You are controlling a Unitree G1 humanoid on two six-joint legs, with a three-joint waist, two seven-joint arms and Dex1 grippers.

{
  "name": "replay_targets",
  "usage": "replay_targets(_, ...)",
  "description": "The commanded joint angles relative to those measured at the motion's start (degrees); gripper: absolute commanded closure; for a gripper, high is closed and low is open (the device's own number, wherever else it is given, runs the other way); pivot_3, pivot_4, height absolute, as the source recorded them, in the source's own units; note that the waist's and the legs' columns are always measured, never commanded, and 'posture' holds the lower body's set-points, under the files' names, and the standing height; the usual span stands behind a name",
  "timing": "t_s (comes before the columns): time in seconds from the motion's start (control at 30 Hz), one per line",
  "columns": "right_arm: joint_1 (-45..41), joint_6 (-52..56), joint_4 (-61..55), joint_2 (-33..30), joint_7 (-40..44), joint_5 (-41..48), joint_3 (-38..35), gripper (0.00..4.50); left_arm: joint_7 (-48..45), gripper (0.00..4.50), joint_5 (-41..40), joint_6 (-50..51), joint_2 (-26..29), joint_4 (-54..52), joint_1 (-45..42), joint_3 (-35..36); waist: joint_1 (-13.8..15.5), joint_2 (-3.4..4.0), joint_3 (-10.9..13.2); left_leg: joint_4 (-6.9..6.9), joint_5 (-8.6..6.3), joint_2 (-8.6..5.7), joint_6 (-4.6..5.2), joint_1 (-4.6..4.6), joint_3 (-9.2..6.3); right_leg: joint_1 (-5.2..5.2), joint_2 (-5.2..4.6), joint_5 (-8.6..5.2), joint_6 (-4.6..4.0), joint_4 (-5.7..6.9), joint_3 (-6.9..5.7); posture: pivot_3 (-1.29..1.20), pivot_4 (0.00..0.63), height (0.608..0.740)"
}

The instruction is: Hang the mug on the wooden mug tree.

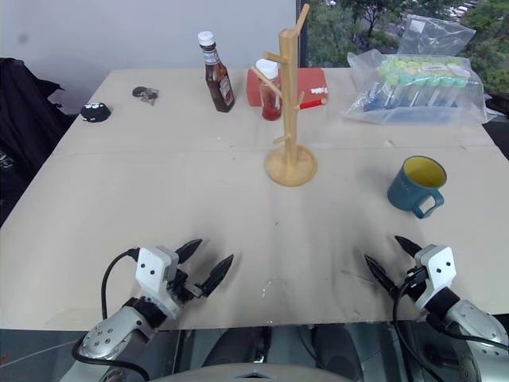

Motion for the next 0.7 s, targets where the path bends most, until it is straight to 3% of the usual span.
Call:
replay_targets(0.03,0.0,-2.5,-0.5,0.3,0.8,-0.1,-0.1,0.05,-0.5,0.00,0.1,-0.7,0.8,-2.2,-0.3,0.6,0.0,0.00,0.0,0.00,0.00,0.00,0.00,0.00,0.00,0.00,0.00,0.00,0.00,0.00,0.00,0.00,0.150,0.740)
replay_targets(0.7,-0.5,-4.3,-1.0,3.2,-1.9,-1.8,0.8,0.05,-2.4,0.00,0.1,-1.7,1.9,-1.8,-1.6,0.9,0.0,0.01,0.0,0.00,0.00,0.00,0.00,0.00,0.00,0.00,0.01,0.09,-0.13,0.00,-0.01,0.00,0.150,0.740)
